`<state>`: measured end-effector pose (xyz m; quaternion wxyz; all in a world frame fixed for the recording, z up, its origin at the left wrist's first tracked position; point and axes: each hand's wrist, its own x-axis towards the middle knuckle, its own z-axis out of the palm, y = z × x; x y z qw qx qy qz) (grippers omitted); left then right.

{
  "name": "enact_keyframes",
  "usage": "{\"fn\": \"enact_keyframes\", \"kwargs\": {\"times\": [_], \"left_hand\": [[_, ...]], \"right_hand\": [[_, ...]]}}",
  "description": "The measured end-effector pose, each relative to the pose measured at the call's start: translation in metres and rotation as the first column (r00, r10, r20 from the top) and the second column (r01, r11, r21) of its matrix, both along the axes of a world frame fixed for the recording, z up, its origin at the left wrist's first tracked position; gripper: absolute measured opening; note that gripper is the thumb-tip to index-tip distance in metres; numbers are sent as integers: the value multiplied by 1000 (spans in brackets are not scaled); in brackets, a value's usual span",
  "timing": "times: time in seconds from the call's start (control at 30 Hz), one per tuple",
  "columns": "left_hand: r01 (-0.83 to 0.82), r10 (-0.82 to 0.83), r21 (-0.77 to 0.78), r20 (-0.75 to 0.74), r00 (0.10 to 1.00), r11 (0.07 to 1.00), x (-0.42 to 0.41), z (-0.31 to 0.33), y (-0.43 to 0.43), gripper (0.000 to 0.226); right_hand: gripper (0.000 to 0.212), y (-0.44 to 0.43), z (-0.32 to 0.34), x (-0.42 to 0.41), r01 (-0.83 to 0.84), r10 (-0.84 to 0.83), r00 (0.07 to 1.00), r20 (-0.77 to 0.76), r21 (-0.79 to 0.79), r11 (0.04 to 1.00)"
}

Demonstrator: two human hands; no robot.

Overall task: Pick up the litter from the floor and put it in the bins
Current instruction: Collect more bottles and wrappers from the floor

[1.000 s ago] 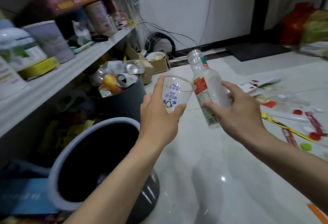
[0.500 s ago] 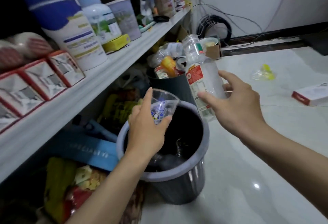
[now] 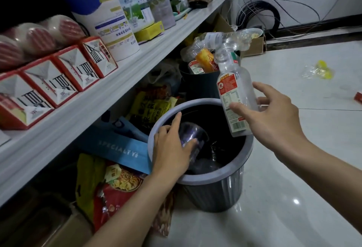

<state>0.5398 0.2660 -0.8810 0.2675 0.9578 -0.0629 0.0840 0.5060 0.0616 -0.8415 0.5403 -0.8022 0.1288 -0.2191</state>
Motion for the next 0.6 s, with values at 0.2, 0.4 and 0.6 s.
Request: {"fn": "enact_keyframes", "kwargs": {"times": [0.2,0.4,0.6], "left_hand": [[8,-8,40,18,1000,999,0,0,-4,69],[6,-9,62,45,999,998,-2,5,-8,67],[-3,-1,63,54,999,998,-8,11,-9,66]], "right_hand": [[67,-5,-4,-4,-10,10,1000,-24,-1,1000],[61,-3,-4,-8,-62,63,997,-38,9,998],[58,5,-6,-7,-119,120,991,-59,18,993]]}}
